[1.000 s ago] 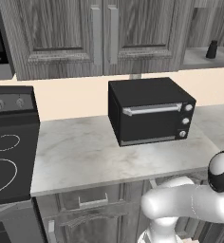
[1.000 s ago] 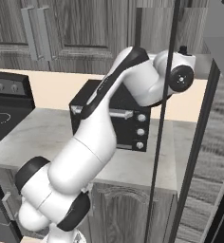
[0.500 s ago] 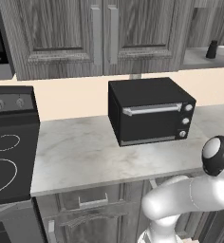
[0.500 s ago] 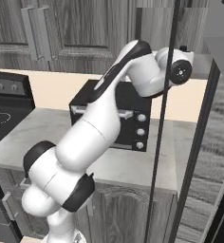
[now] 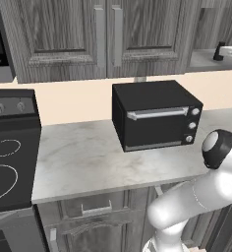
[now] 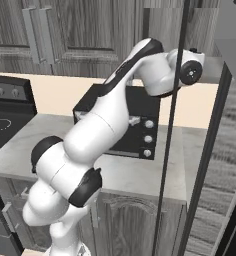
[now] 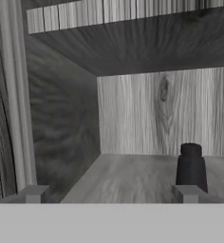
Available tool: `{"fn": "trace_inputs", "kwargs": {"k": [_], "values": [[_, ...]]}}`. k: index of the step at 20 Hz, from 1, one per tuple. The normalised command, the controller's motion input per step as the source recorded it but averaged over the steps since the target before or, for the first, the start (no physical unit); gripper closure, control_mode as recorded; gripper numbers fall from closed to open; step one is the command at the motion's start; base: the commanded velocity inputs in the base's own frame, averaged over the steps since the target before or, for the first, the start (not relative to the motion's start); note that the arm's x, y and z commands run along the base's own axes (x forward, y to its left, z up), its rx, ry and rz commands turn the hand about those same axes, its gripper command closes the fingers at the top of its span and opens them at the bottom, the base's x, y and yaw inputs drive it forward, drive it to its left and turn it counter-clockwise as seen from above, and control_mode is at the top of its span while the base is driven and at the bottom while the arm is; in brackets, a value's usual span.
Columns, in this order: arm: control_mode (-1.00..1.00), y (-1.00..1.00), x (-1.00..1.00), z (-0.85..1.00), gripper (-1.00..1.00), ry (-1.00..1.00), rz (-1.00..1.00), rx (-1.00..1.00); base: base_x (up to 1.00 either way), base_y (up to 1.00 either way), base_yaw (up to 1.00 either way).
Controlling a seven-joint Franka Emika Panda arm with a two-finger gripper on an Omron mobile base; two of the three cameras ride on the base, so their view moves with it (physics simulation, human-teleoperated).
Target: Retrieve the shaker from the cabinet and place it next the steak on a plate on the dining table.
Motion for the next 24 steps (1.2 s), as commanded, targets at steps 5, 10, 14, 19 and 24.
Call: {"fn": "trace_inputs", "kwargs": {"k": [5,10,14,19,24], "values": [[-1.0,-0.28,0.18,-0.04,-1.0,0.0,0.0,0.0,0.0,0.0,0.0],[-1.0,-0.35,-0.01,-0.01,-1.0,0.0,0.0,0.0,0.0,0.0,0.0],[-1.0,-0.33,0.0,-0.01,-1.0,0.0,0.0,0.0,0.0,0.0,0.0],[-1.0,-0.36,0.02,-0.01,-1.0,0.0,0.0,0.0,0.0,0.0,0.0],[-1.0,-0.29,0.09,0.0,-1.0,0.0,0.0,0.0,0.0,0.0,0.0]]}}
